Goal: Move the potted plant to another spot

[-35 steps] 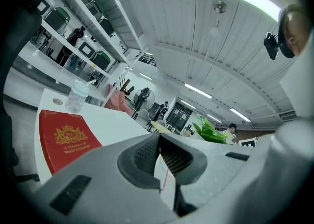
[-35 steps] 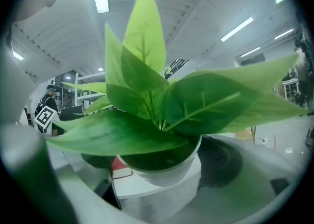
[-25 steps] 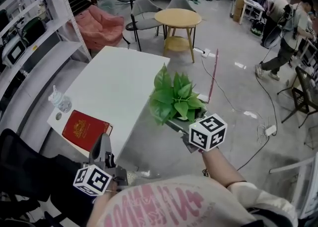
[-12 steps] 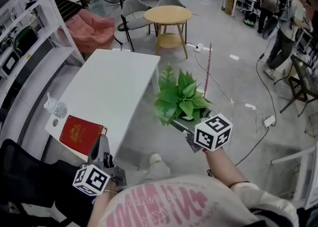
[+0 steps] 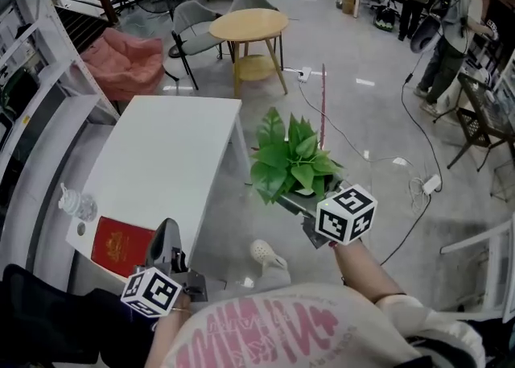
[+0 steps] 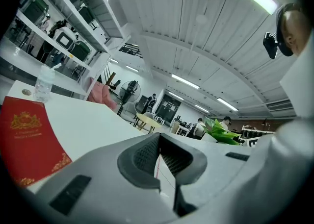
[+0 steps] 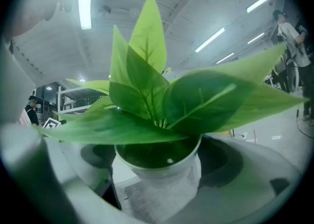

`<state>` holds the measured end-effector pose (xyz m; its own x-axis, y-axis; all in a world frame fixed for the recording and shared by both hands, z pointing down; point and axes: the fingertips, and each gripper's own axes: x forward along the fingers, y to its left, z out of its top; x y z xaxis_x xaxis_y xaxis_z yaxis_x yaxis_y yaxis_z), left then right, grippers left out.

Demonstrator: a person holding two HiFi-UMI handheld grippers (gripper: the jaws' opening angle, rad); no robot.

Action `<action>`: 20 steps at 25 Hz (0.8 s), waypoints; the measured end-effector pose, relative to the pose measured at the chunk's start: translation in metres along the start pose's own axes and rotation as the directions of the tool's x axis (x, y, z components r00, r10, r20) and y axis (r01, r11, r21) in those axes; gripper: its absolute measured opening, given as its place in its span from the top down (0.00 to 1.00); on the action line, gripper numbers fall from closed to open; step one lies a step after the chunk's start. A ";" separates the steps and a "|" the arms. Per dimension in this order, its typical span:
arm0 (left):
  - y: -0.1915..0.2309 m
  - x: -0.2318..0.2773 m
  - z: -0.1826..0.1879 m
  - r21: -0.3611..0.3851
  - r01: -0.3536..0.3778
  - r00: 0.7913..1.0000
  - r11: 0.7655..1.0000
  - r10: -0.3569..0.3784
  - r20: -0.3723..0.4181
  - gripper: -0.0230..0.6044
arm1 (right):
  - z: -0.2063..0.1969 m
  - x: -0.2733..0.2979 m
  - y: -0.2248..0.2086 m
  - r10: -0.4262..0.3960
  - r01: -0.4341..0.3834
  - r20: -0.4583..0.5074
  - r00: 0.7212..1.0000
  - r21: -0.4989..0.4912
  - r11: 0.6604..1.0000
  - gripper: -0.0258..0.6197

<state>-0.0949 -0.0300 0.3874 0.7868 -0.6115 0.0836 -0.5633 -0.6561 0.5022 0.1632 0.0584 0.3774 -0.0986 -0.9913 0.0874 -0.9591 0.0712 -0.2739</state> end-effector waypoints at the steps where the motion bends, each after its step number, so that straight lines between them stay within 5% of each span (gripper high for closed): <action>1: -0.002 0.006 0.004 0.008 0.009 1.000 1.000 -0.009 0.001 0.96 | 0.003 0.002 -0.003 -0.004 0.004 0.001 1.000 -0.001 1.000 0.16; 8: -0.003 0.129 0.032 0.001 0.048 0.999 0.999 -0.048 0.003 0.96 | 0.056 0.069 -0.082 -0.014 0.014 0.031 0.999 0.021 1.000 0.15; 13: -0.011 0.200 0.059 0.094 0.103 0.995 0.990 -0.101 -0.028 0.96 | 0.097 0.114 -0.117 -0.035 0.035 0.048 0.998 0.000 0.999 0.16; 20: 0.003 0.277 0.102 0.054 0.156 0.988 0.986 -0.155 -0.009 0.96 | 0.138 0.168 -0.161 -0.059 0.062 0.068 0.996 -0.053 0.997 0.15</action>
<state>0.0960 -0.2467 0.3245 0.8670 -0.4982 0.0125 -0.4468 -0.7660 0.4621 0.3379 -0.1350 0.3043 -0.0238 -0.9990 0.0375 -0.9762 0.0151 -0.2165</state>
